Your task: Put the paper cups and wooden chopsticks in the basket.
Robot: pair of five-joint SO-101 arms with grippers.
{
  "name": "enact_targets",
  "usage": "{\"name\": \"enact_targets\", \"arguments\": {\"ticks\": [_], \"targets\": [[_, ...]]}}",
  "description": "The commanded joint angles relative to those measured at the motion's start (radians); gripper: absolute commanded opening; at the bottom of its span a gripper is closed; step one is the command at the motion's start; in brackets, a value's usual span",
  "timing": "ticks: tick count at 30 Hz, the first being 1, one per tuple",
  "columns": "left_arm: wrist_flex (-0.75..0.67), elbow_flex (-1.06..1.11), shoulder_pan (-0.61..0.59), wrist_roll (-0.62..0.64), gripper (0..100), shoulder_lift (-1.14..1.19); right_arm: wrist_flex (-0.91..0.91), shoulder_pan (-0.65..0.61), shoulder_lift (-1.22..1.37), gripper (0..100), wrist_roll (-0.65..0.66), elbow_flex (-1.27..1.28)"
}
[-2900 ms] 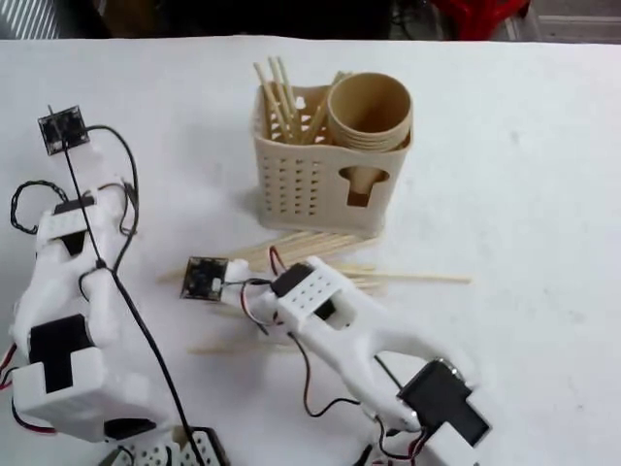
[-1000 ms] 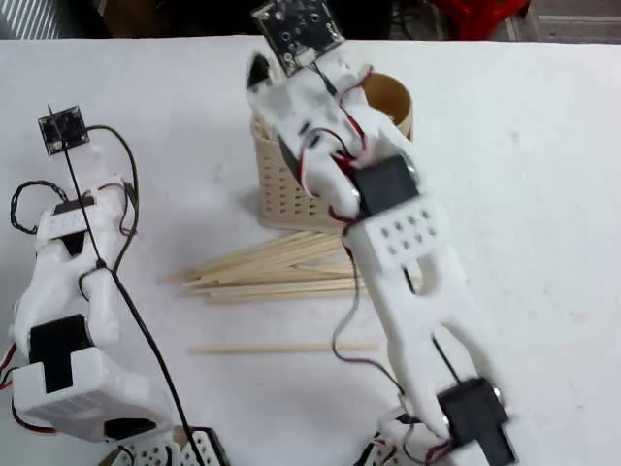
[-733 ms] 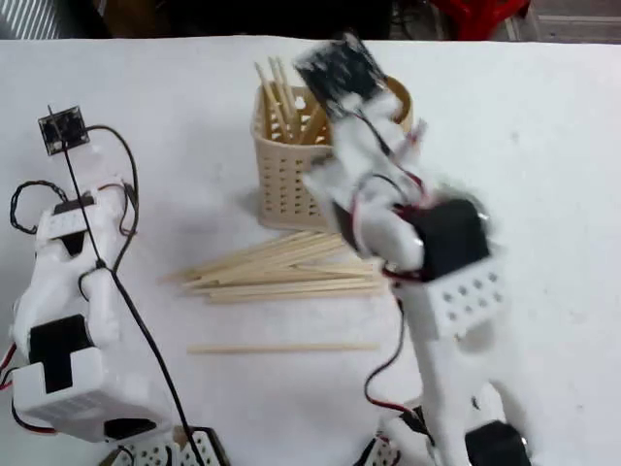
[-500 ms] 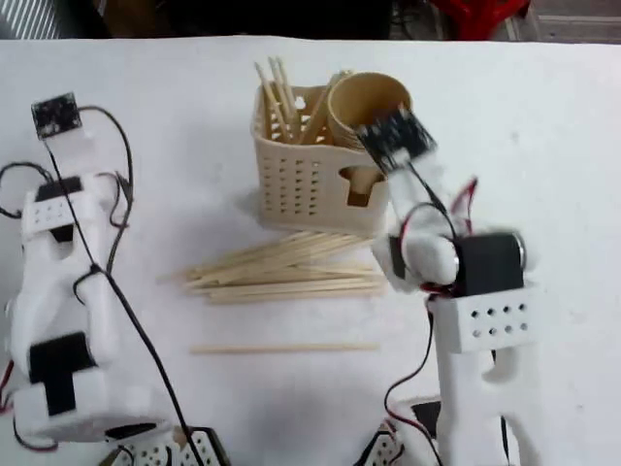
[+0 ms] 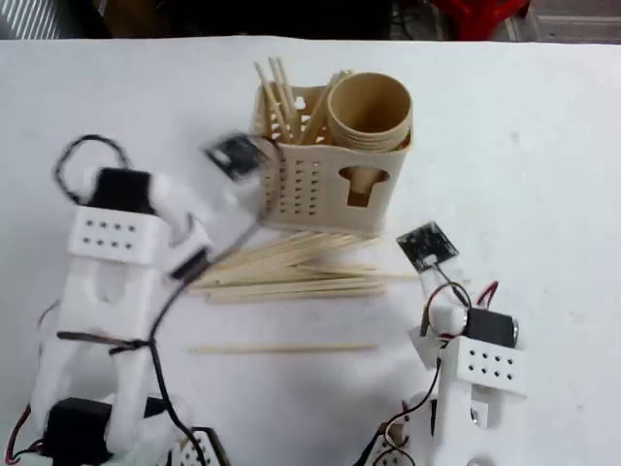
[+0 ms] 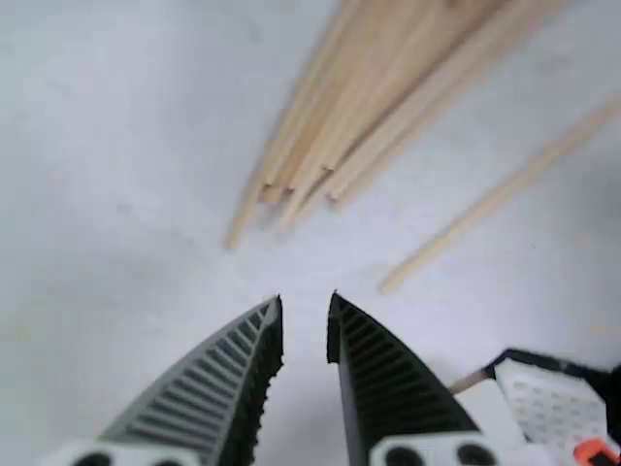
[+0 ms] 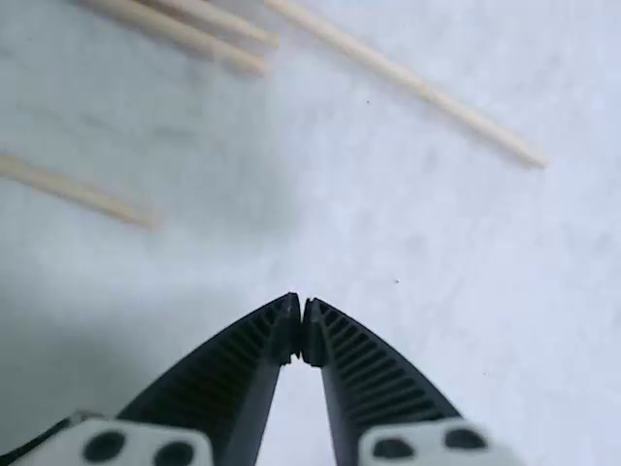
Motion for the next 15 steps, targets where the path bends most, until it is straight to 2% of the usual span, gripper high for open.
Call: {"name": "enact_targets", "arguments": {"ticks": [1, 4, 8, 11, 15], "targets": [[0.015, 0.094, 0.185, -0.091, 9, -0.033, -0.127, 0.056, -0.019, 1.7, 0.015, 0.095], [-0.051, 0.233, 0.367, -0.077, 9, -0.035, -0.223, 0.051, -0.021, 1.7, 0.014, 0.203], [-0.245, 0.382, 0.547, -0.020, 10, -0.025, -0.282, 0.085, -0.021, 1.7, 0.014, 0.245], [-0.373, 0.423, 0.596, 0.020, 10, -0.025, -0.282, 0.107, -0.021, 1.7, 0.014, 0.244], [-0.526, 0.454, 0.596, 0.029, 10, -0.024, -0.282, 0.105, -0.022, 1.7, 0.014, 0.245]]}}
